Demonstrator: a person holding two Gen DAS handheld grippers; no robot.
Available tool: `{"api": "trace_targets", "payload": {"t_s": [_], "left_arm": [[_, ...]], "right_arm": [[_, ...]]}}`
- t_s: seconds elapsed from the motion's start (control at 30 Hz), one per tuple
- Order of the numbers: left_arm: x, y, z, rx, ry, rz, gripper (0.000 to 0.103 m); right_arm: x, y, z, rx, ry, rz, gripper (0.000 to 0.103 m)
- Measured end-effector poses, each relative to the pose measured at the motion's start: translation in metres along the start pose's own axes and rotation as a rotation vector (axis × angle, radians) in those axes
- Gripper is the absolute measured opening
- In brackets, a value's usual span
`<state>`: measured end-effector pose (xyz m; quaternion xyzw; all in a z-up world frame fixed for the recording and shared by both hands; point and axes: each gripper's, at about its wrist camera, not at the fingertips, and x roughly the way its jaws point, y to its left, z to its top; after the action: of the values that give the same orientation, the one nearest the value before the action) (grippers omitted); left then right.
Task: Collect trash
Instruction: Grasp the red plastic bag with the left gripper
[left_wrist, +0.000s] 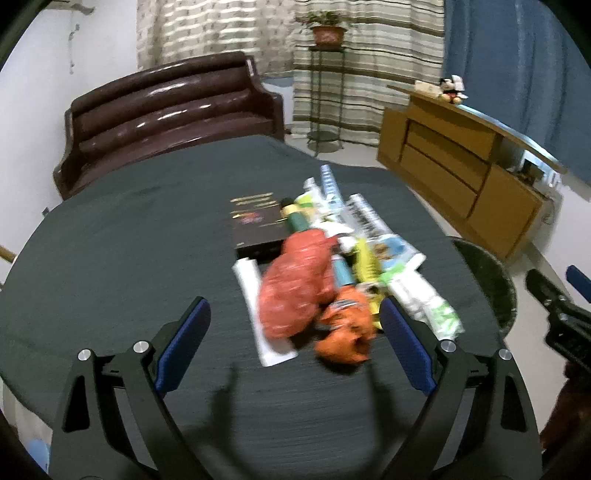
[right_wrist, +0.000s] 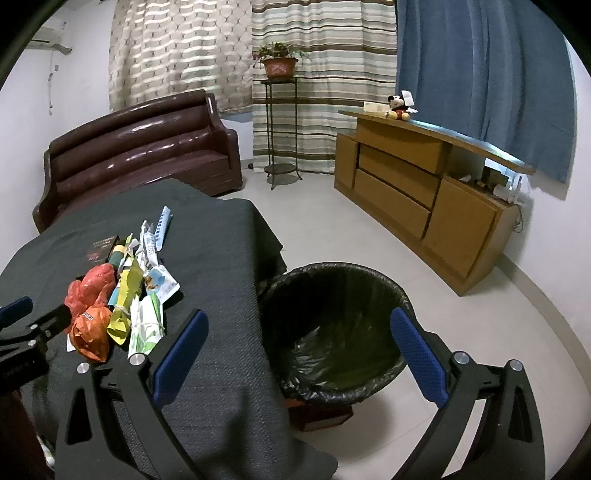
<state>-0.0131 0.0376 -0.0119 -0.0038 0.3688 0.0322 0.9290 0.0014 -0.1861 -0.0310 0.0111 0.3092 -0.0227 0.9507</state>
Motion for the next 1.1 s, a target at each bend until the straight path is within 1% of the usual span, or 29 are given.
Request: {"api": "trace_targets", "payload": {"t_s": [0.1,0.17,0.2,0.23,0.3,0.43,0.63,0.83,0.9,0.93,1.0,1.1], "left_arm": [[0.004,0.013,-0.002,-0.025,0.023,0.015,0.088],[0.006,0.018,-0.003,-0.032,0.032,0.023,0.087],[0.007,0.021,-0.003,-0.033,0.037,0.024,0.086],[0.008,0.022,-0.003,-0.033,0.041,0.025,0.086],[0.01,0.024,-0.001,-0.032,0.045,0.023,0.086],[0.013,0.026,0.003,-0.016,0.044,0.011,0.082],[0.022,0.032,0.006,-0.035,0.071,0.017,0.081],[0.028,0.023,0.015,0.001,0.042,0.011,0.08],[0.035,0.021,0.02,0.009,0.054,-0.005,0.071],[0.039,0.021,0.022,0.005,0.064,-0.029,0.066],[0.044,0.02,0.025,0.004,0.075,-0.046,0.063],[0.049,0.014,0.028,0.043,0.093,-0.06,0.062]], "right_arm": [[0.0,0.001,-0.002,-0.005,0.01,0.005,0.094],[0.0,0.003,-0.003,-0.009,0.018,0.01,0.083],[0.002,0.003,-0.003,-0.011,0.026,0.011,0.069],[0.004,0.003,-0.004,-0.011,0.037,0.015,0.064],[0.004,0.002,-0.006,-0.006,0.05,0.02,0.064],[0.003,0.002,-0.008,-0.001,0.051,0.015,0.064],[0.005,0.001,-0.007,0.002,0.061,0.02,0.064],[0.007,0.004,-0.006,-0.003,0.071,0.033,0.064],[0.008,0.001,-0.005,-0.004,0.071,0.036,0.064],[0.008,0.002,-0.005,-0.004,0.072,0.033,0.064],[0.009,0.002,-0.005,-0.001,0.077,0.034,0.064],[0.011,0.002,-0.003,0.003,0.085,0.036,0.064]]}}
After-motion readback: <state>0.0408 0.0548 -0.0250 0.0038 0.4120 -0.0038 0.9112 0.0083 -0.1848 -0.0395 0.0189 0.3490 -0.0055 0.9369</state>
